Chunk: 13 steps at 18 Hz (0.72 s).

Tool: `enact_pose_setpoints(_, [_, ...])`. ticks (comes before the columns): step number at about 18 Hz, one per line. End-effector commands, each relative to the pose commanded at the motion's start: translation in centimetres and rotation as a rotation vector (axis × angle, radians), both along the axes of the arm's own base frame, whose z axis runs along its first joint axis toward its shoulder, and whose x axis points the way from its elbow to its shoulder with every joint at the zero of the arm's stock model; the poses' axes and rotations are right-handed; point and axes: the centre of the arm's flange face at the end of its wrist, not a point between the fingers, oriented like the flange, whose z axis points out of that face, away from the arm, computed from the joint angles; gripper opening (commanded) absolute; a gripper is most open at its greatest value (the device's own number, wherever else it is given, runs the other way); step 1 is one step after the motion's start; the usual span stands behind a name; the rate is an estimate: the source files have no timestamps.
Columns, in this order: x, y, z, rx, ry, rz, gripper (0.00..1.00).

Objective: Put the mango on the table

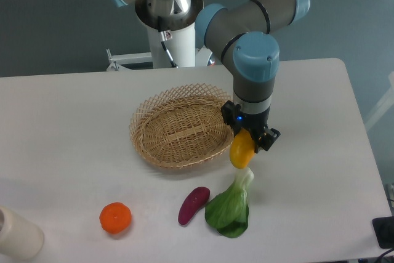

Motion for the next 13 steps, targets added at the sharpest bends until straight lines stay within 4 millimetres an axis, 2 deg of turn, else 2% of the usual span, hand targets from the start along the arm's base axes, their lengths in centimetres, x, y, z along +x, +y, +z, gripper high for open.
enact_pose_setpoints(2, [0.0,0.1,-0.3,-0.003,-0.003,0.003,0.45])
enact_pose_setpoints(5, [0.1,1.5,-0.6,-0.001,-0.005,0.008,0.45])
enact_pose_setpoints(7, [0.9,2.9,-0.9,-0.001,-0.007,-0.006,0.45])
enact_pose_setpoints(9, [1.5,3.4,-1.0,-0.001,-0.009,-0.017,0.45])
enact_pose_setpoints(13, [4.2,5.6,-1.6,-0.005,-0.015,-0.051,0.45])
